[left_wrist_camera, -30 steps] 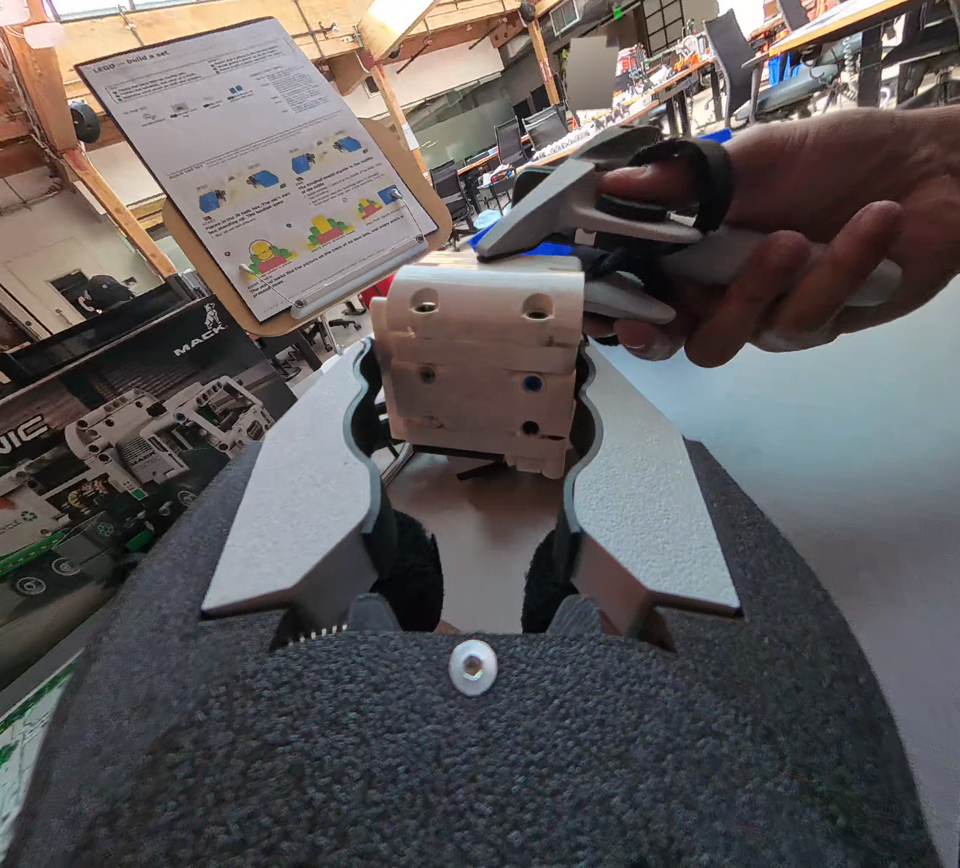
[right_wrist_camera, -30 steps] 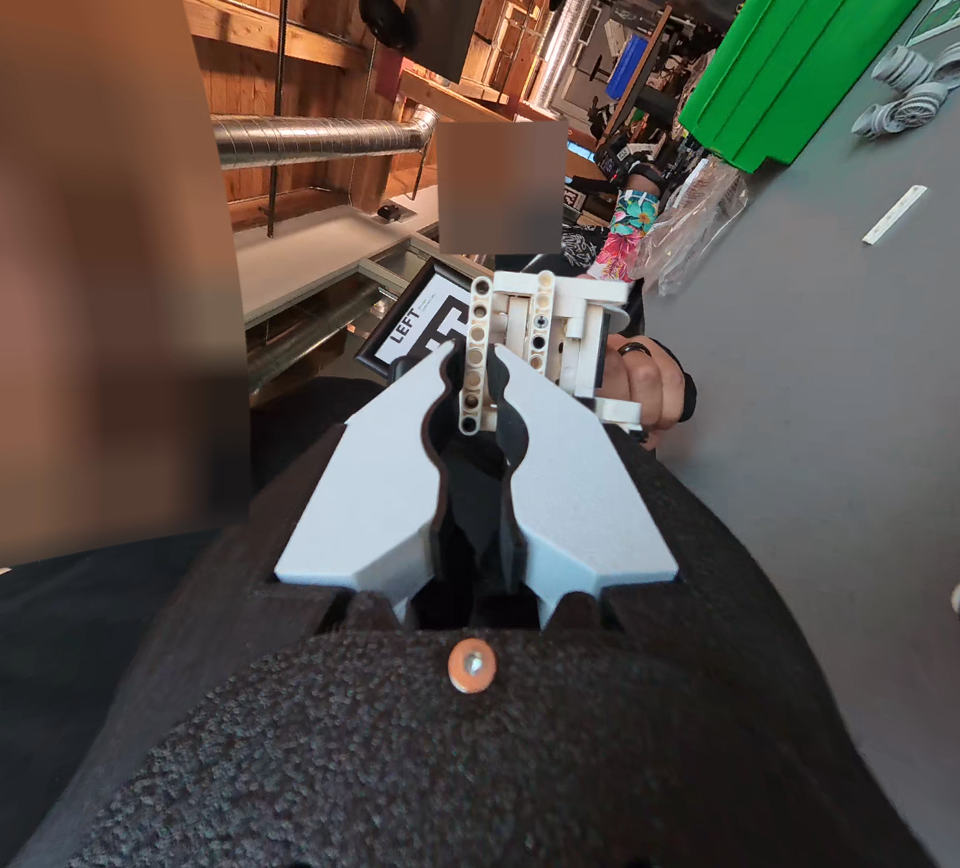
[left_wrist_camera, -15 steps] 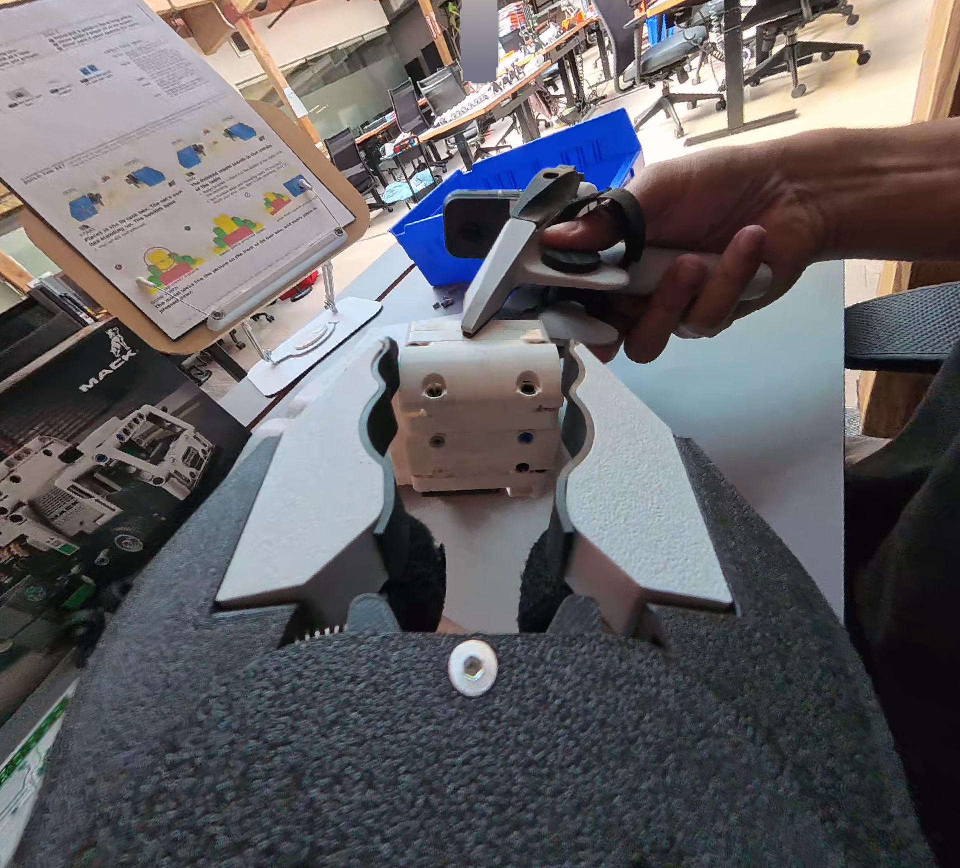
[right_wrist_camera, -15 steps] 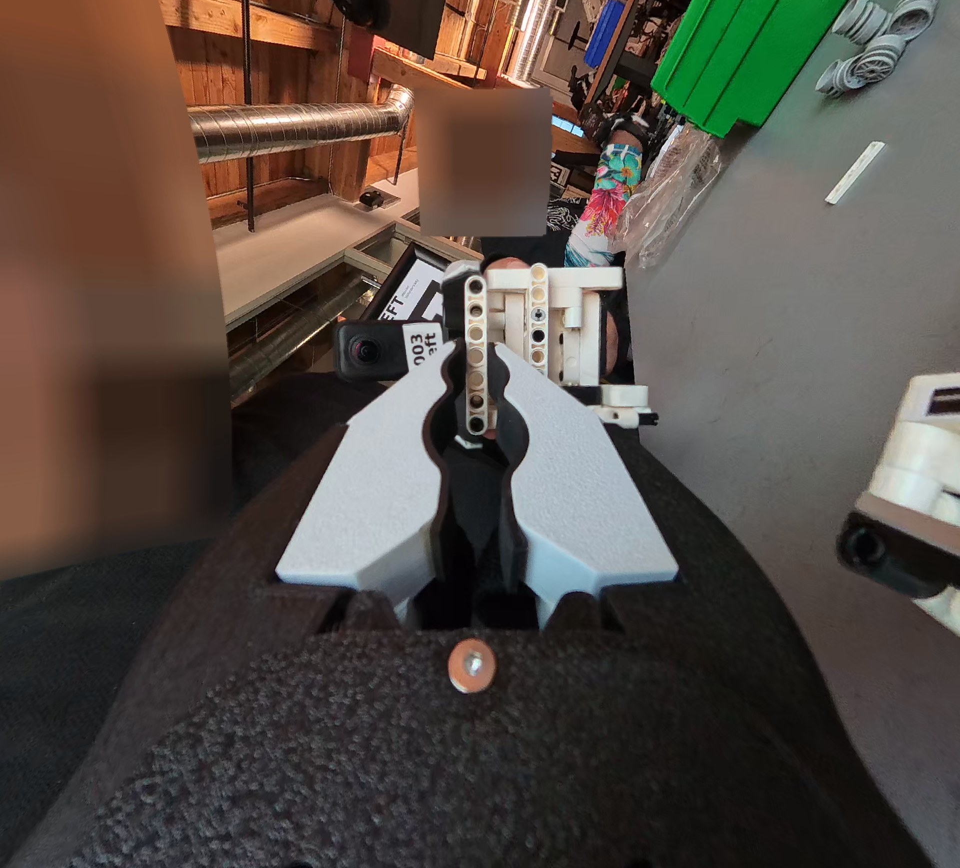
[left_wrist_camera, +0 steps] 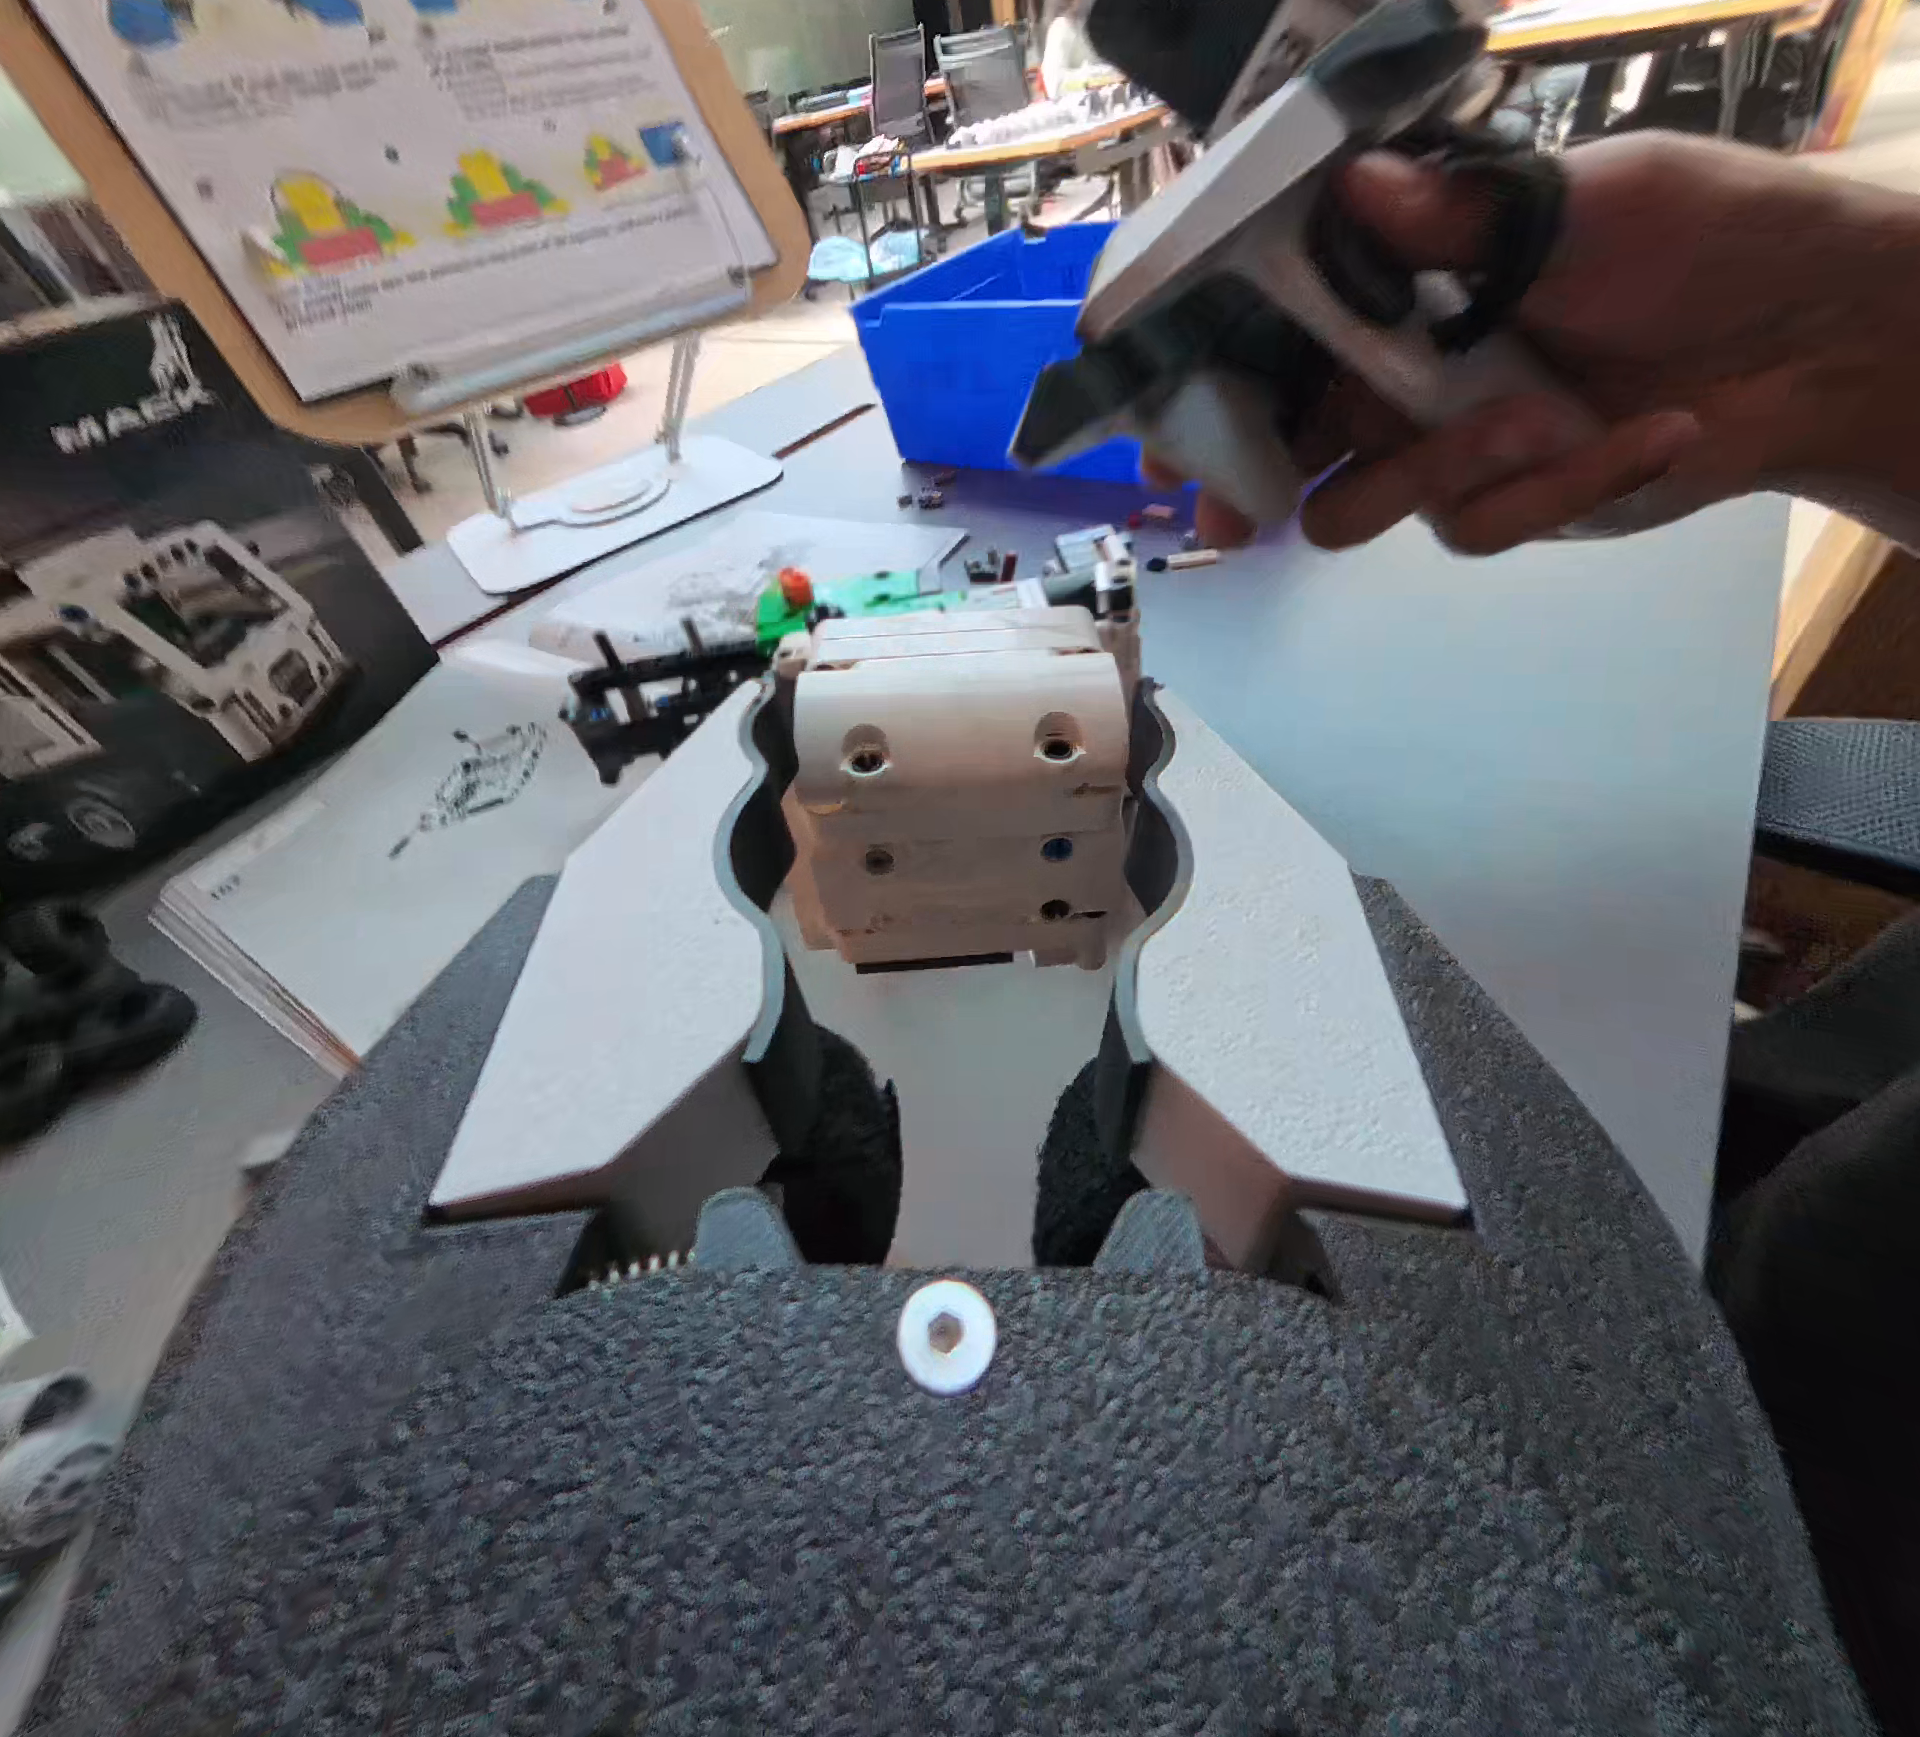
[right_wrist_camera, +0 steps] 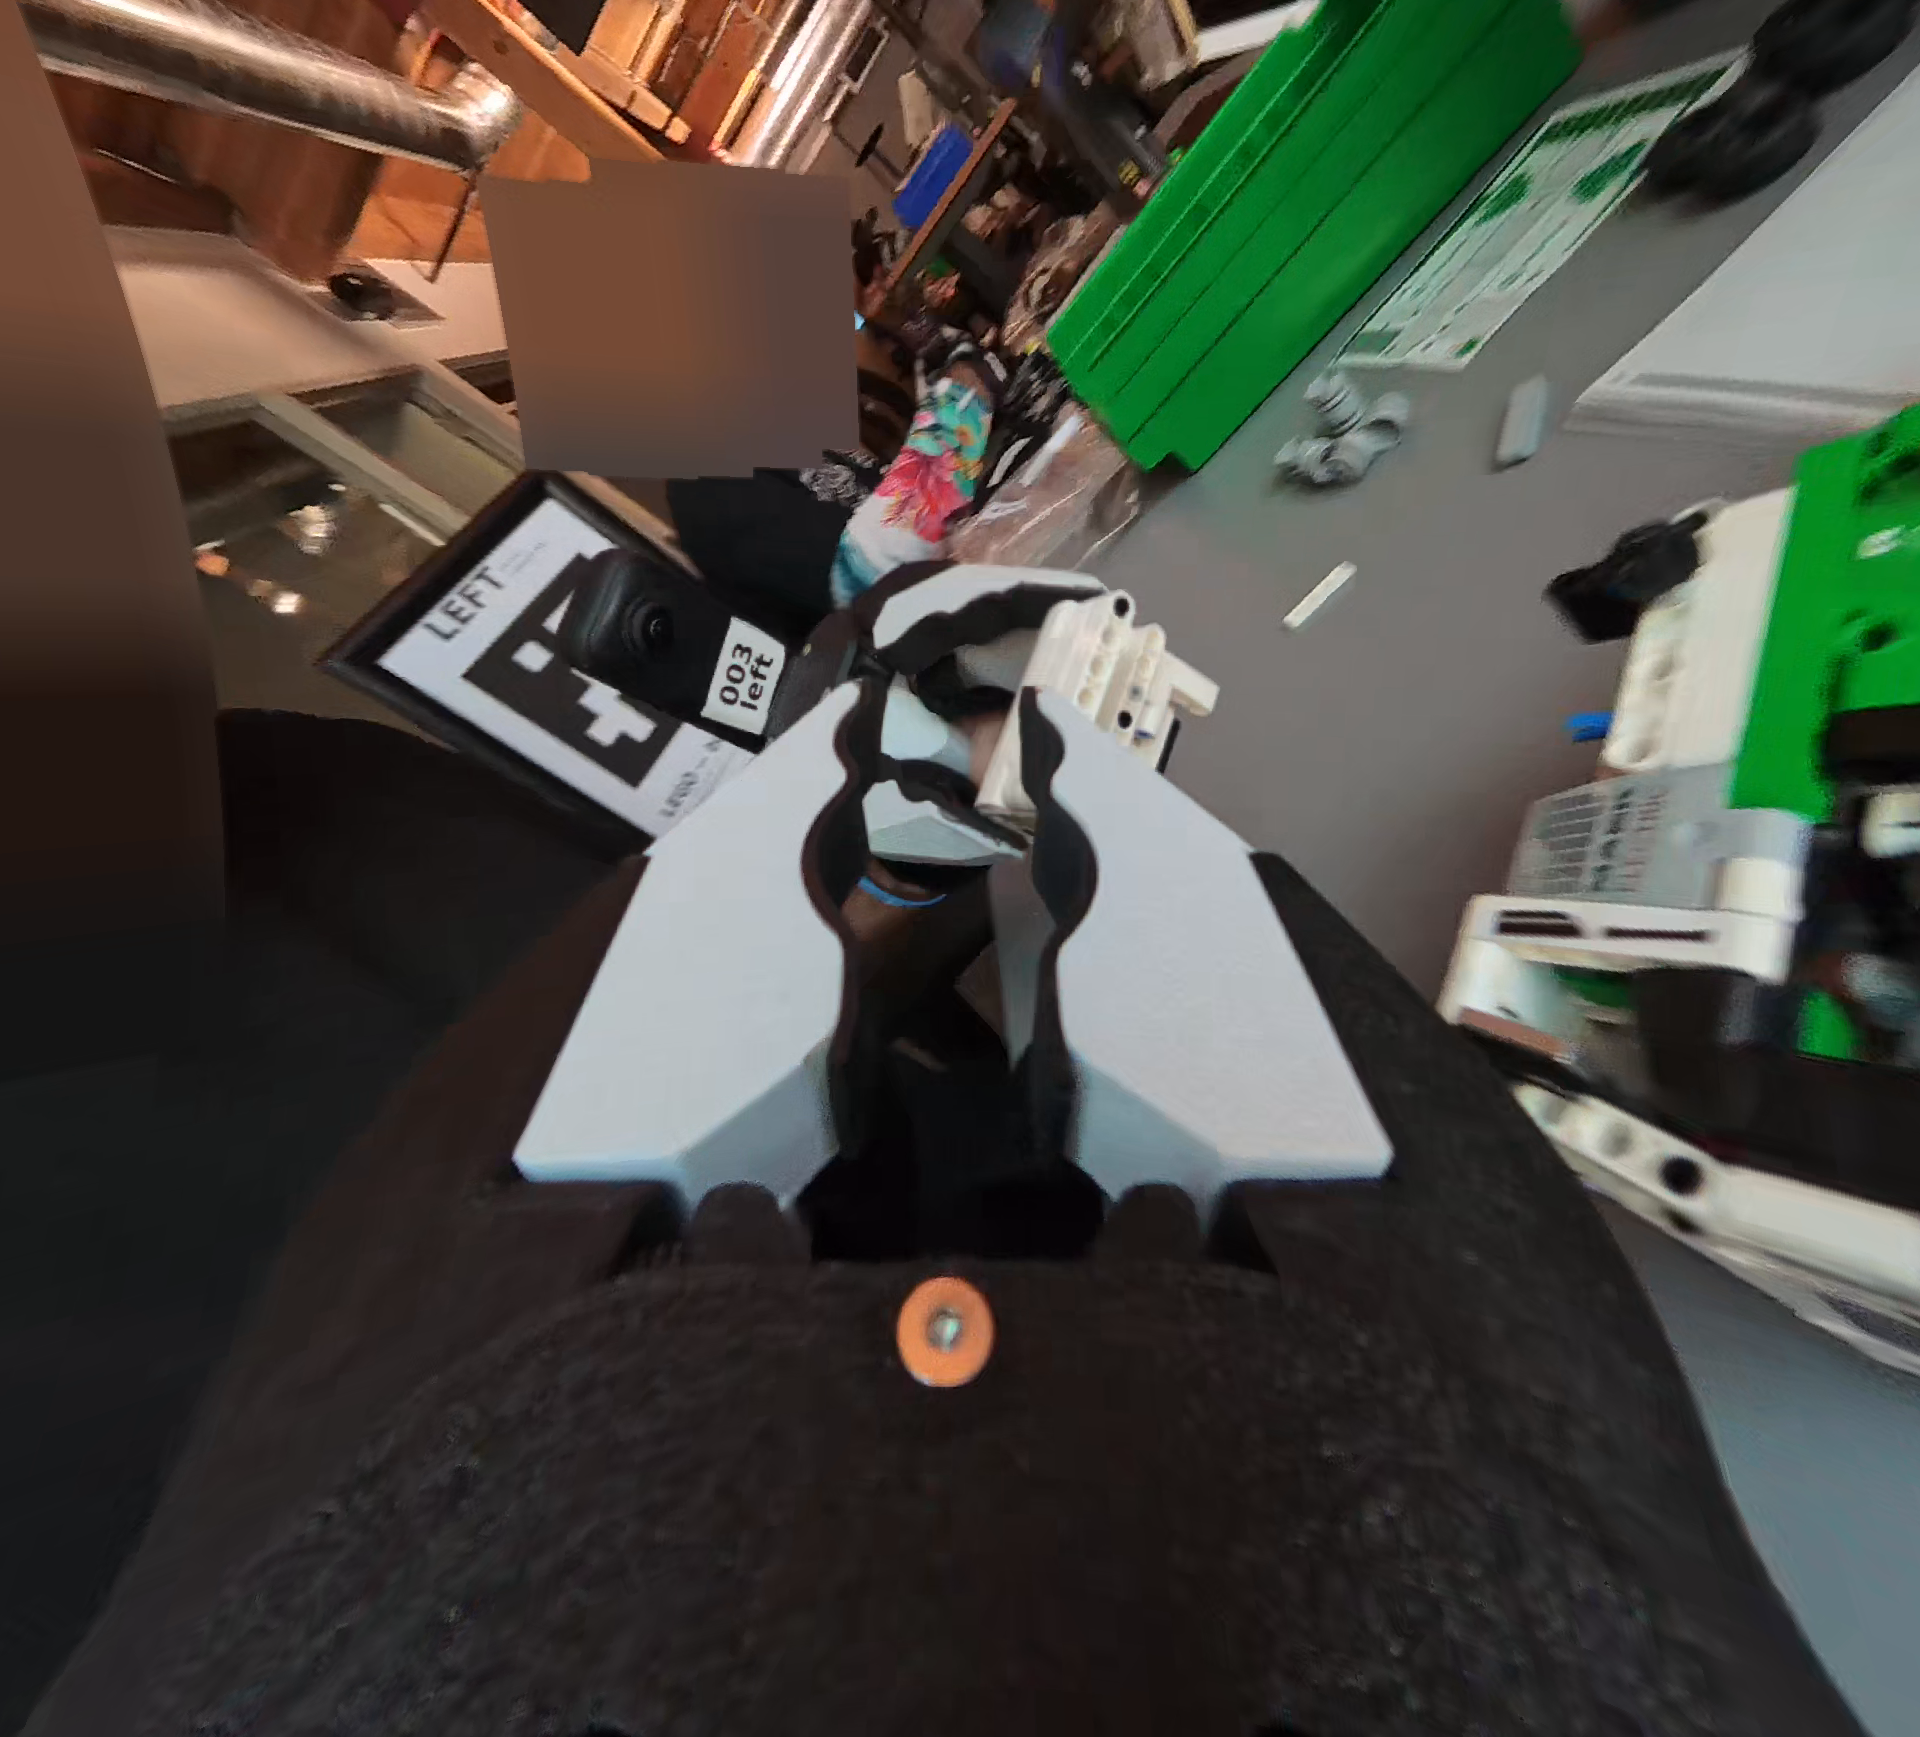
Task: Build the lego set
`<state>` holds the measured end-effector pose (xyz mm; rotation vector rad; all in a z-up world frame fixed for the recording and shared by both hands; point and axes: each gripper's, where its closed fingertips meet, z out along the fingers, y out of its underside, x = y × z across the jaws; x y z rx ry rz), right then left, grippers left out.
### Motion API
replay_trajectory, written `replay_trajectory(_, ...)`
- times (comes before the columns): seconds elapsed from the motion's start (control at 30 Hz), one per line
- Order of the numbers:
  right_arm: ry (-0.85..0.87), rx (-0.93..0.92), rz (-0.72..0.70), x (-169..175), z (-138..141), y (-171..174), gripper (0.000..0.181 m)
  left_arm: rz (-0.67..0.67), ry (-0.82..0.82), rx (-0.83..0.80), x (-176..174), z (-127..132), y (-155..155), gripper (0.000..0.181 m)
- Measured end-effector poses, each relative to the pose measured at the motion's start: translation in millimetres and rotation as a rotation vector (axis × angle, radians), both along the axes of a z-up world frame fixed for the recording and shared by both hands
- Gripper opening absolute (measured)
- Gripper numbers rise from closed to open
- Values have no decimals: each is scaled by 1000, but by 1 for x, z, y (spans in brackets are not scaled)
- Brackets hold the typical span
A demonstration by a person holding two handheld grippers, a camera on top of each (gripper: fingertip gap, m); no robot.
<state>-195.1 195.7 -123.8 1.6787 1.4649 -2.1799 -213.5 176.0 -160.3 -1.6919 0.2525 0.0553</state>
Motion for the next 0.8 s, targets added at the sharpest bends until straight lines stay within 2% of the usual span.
replay_trajectory(0.07,5,170,-121,-1,-3,33,24,38,-121,-55,-17,-20,11,63)
replay_trajectory(0.13,-35,358,-225,-5,-18,68,25,80,-220,-107,-30,-37,22,63)
replay_trajectory(0.2,-72,493,-261,-11,-33,94,25,84,-245,-133,-33,-45,32,63)
replay_trajectory(0.27,-81,562,-232,-20,-45,108,25,79,-219,-128,-33,-44,41,63)
replay_trajectory(0.5,-116,481,-50,-48,-73,114,28,80,-118,-133,-30,-50,56,63)
replay_trajectory(0.8,-91,320,6,-52,-82,110,25,94,-101,-143,-21,-51,72,63)
